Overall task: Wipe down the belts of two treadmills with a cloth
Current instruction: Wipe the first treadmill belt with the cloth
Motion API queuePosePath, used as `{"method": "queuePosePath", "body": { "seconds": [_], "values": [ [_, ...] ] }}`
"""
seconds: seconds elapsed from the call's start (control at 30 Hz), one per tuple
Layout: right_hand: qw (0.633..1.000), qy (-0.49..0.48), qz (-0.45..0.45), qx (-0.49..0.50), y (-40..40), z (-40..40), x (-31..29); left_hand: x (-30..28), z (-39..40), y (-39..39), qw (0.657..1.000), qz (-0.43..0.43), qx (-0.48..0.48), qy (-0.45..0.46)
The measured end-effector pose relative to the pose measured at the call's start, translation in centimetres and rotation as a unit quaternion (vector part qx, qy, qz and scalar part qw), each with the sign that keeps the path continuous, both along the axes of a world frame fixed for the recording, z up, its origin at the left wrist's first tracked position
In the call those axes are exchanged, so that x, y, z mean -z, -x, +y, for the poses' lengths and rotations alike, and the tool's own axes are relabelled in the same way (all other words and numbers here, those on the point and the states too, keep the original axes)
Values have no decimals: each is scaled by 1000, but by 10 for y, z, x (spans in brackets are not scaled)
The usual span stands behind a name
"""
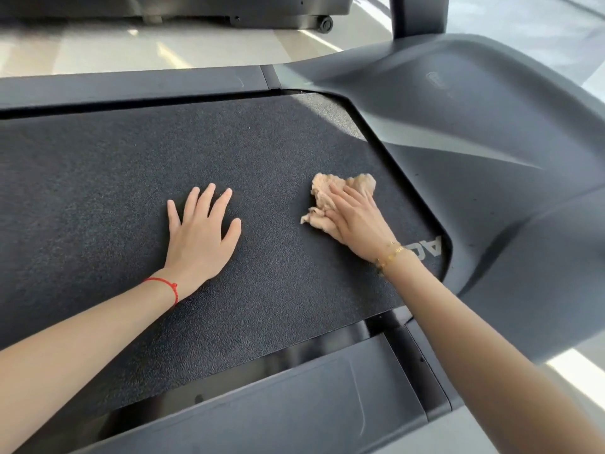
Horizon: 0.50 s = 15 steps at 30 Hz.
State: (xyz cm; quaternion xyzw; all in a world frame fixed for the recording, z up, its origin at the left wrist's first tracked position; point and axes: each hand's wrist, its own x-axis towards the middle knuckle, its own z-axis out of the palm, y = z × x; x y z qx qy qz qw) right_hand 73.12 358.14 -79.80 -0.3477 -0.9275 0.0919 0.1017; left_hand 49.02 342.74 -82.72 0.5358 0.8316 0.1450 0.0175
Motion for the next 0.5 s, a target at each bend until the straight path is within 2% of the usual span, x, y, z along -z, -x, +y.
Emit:
{"method": "queuePosePath", "body": {
  "seconds": [0.07, 0.13, 0.23, 0.37, 0.5],
  "values": [
    [998, -26, 26, -45, 29, 0, 2, -1, -2, 3, 1000, 1, -21, 5],
    [989, -54, 31, -131, 52, -21, 7, -1, -4, 10, 999, 8, -34, 4],
    [979, -19, 10, -202, 60, -52, 19, -1, -10, 26, 999, 13, -46, 9],
    [980, -41, 17, -196, 64, -16, 18, -1, -13, 38, 998, 12, -62, 28],
    [993, -66, 17, -97, 103, 66, 18, 1, -12, 34, 997, 10, -73, 24]
  ]
}}
